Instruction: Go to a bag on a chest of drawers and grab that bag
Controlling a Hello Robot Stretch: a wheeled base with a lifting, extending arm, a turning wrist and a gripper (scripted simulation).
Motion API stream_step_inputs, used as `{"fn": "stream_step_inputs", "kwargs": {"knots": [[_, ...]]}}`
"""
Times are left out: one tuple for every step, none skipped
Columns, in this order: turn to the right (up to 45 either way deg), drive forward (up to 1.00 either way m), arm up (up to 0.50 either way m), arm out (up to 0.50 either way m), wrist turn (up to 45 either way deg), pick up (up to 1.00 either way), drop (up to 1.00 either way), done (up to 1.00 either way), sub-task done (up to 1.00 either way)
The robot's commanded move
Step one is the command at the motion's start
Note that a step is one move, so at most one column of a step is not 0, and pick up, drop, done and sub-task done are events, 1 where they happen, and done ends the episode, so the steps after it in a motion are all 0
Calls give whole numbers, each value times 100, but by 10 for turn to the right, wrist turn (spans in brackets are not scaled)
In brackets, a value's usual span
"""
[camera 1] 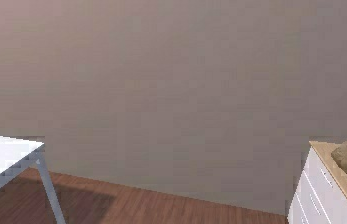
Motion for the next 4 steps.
{"fn": "stream_step_inputs", "kwargs": {"knots": [[0,0,0,0,450,0,0,0,0],[0,0,0,0,270,0,0,0,0],[0,0,-16,0,0,0,0,0,0],[0,0,0,0,0,100,0,0,0]]}}
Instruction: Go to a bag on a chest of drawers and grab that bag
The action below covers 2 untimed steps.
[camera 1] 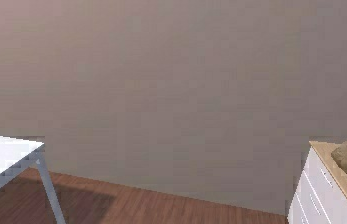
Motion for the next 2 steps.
{"fn": "stream_step_inputs", "kwargs": {"knots": [[0,0,10,0,0,0,0,0,0],[0,0,0,0,0,0,0,100,0]]}}
